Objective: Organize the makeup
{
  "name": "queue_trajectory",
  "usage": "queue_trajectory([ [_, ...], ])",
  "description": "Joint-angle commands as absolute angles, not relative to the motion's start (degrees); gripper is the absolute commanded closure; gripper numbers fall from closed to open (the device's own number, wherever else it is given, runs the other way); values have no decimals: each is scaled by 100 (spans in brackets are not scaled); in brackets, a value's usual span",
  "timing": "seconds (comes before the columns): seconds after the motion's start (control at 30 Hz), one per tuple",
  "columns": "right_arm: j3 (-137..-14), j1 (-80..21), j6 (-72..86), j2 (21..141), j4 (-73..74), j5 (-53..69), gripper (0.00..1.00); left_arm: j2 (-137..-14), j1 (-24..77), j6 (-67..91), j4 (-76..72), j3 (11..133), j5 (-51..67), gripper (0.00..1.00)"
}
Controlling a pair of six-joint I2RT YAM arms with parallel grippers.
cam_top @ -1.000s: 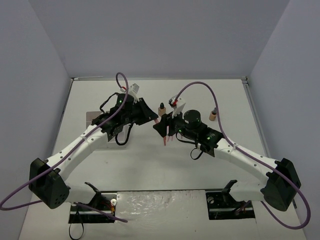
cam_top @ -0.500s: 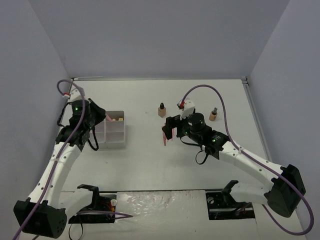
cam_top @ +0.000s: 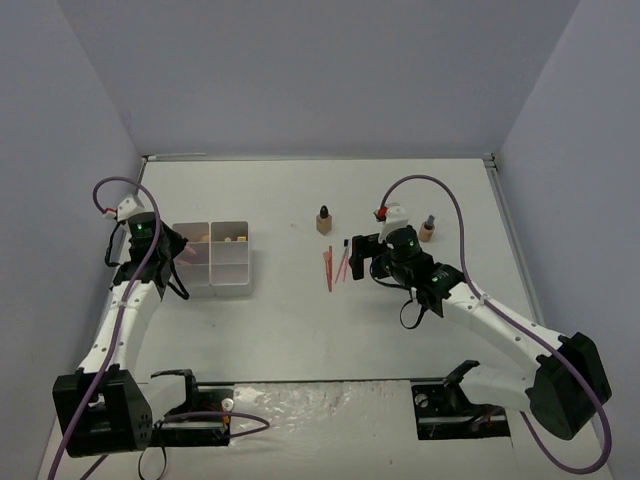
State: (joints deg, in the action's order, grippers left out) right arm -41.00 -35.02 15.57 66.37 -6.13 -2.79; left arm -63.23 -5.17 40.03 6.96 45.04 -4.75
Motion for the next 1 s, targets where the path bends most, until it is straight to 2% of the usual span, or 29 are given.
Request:
queue_trajectory([
  [0.0, -4111, -3374, 1662, 6641, -783, -472, 5, -6406, -545, 4165, -405, 4455, -603, 99],
  [0.1, -4149, -3328, 1727, 6823, -738, -529, 5, -6484, -545, 4192, -407, 4447, -638, 93],
  [0.23, -4195, -3303, 1848, 7029, -694, -681, 6, -6474, -545, 4219, -293, 4446, -633, 76],
  [0.37, -4287, -3262, 1940, 7280, -660, -815, 8, -6264, -545, 4210, -24, 4370, -633, 46],
  [0.6, -4395, -3134, 2102, 7760, -587, -955, 18, -5833, -545, 3931, 869, 4607, -480, 8],
  [0.67, -4481, -3100, 2118, 7989, -571, -931, 24, -5730, -544, 3765, 1265, 4863, -296, 3],
  [0.9, -4813, -3059, 2127, 8764, -563, -949, 46, -5705, -510, 3002, 2462, 5690, 408, 3],
  [0.97, -4953, -3057, 2127, 8930, -571, -940, 49, -5711, -464, 2895, 2572, 5738, 546, 3],
])
